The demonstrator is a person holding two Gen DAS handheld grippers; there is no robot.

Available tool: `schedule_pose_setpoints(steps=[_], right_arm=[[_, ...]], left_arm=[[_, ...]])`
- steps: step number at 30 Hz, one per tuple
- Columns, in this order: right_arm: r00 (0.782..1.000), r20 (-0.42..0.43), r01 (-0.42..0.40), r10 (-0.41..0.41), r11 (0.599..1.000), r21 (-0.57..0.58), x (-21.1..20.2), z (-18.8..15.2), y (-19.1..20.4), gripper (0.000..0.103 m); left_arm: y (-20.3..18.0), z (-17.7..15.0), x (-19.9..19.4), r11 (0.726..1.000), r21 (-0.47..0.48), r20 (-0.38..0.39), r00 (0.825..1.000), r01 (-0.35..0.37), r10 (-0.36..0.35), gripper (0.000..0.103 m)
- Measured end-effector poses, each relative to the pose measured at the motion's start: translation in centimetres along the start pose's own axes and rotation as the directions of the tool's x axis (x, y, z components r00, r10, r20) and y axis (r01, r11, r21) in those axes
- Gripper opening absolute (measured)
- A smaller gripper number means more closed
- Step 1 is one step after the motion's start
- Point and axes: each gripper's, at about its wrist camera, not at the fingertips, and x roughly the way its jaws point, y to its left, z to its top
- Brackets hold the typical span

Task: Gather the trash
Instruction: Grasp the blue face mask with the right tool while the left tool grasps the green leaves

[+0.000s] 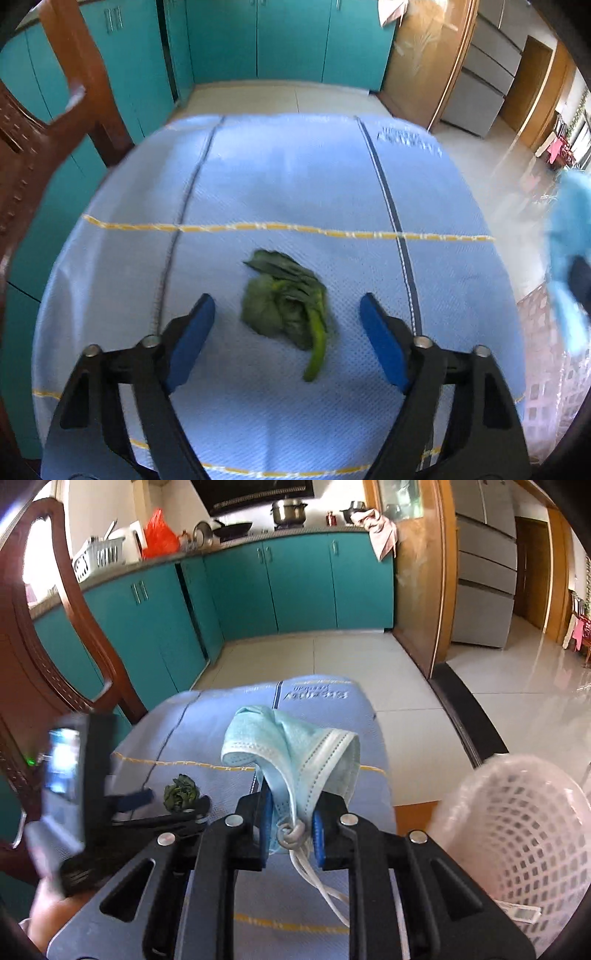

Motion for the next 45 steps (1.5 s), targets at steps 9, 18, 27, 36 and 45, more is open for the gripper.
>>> schedule_pose_setpoints(steps=[9,18,27,36,45], right_arm=[[0.999,0.035,0.0,0.001,1.0,-0.026,-5.0,-2.2,-0.2,0.019],[0.992,0.127,0.029,-0.024,0.999,-0.045,-10.6,-3.5,-0.3,0.019],[0.979,0.201,0.032,-0.024,0.999,-0.035,-15.3,-5.4,0.2,0.019],[0.974,0.226,0.035,-0.026,0.999,-0.04,-17.5,-6.3,0.7,0.019],[0.974,0.227,0.022,-0.009,0.998,-0.056,-17.6,-6.4,1.3,0.019]], left_arm=[[0.5,-2.2,-4.1,0.998,-0.034,0.162,0.985,-0.058,0.062,0.024],[-1.9,-7.9,-16.8,0.997,-0.001,0.416,0.906,-0.082,0.076,0.024],[-3.9,-10.6,-23.4,0.994,0.071,0.507,0.861,-0.079,0.032,0.024],[-4.2,-12.0,-25.2,0.993,0.086,0.539,0.842,-0.083,0.023,0.024],[-3.2,-12.0,-25.3,0.994,0.062,0.538,0.842,-0.088,0.041,0.024]])
